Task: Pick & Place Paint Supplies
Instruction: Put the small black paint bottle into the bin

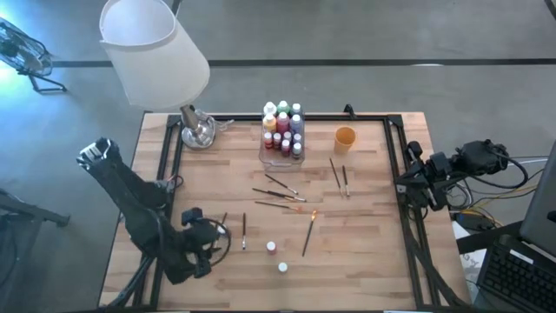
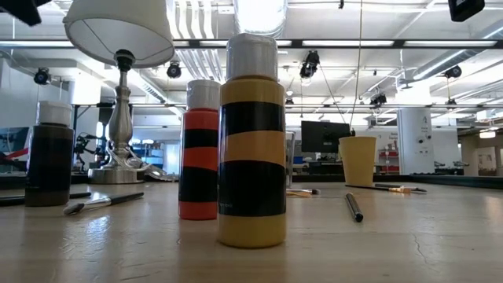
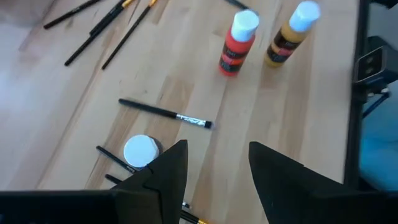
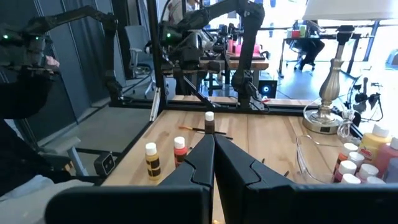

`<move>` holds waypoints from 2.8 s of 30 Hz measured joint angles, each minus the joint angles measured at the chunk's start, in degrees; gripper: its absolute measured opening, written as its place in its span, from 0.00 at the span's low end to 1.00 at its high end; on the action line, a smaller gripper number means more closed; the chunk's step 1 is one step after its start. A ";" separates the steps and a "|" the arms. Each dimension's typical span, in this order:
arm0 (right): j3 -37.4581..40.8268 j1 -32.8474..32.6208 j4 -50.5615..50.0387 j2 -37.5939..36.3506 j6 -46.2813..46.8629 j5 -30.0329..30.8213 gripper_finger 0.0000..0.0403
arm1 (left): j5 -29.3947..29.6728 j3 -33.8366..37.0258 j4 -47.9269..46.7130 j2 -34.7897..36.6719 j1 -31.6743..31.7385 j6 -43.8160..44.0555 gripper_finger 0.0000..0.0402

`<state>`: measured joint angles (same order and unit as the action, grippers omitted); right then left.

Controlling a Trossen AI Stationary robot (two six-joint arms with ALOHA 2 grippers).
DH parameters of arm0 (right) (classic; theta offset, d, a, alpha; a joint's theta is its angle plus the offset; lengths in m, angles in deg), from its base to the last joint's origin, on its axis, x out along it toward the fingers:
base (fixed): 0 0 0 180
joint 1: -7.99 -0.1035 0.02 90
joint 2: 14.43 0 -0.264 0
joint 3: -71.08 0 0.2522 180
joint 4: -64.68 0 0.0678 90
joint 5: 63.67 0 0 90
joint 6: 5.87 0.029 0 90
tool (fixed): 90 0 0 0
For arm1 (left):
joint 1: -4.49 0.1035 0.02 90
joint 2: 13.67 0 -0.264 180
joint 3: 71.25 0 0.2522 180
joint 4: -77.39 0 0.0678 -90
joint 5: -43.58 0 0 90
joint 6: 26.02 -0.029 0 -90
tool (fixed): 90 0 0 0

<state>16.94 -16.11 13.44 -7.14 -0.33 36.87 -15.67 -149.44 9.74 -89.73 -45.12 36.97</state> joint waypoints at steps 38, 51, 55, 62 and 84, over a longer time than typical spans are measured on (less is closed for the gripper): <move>-0.02 0.00 0.24 0.02 -11.58 13.90 0.02 | -1.06 5.61 -1.68 -2.66 1.94 6.17 0.44; 0.00 0.00 0.22 0.02 -11.58 13.92 0.02 | -2.60 6.64 -2.32 -2.66 4.64 7.39 0.44; 0.00 0.01 0.22 0.02 -11.58 13.92 0.02 | -2.62 6.64 -2.49 -2.66 5.34 7.20 0.44; 0.00 0.02 0.23 0.02 -11.58 13.92 0.02 | -2.63 7.37 -2.26 -2.66 7.28 6.98 0.44; 0.00 0.00 0.24 0.02 -11.58 13.93 0.02 | -4.01 11.47 2.97 -2.66 10.79 5.96 0.44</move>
<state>16.94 -16.11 13.68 -7.12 -11.91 50.80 -19.68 -137.97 12.71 -92.39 -34.33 42.94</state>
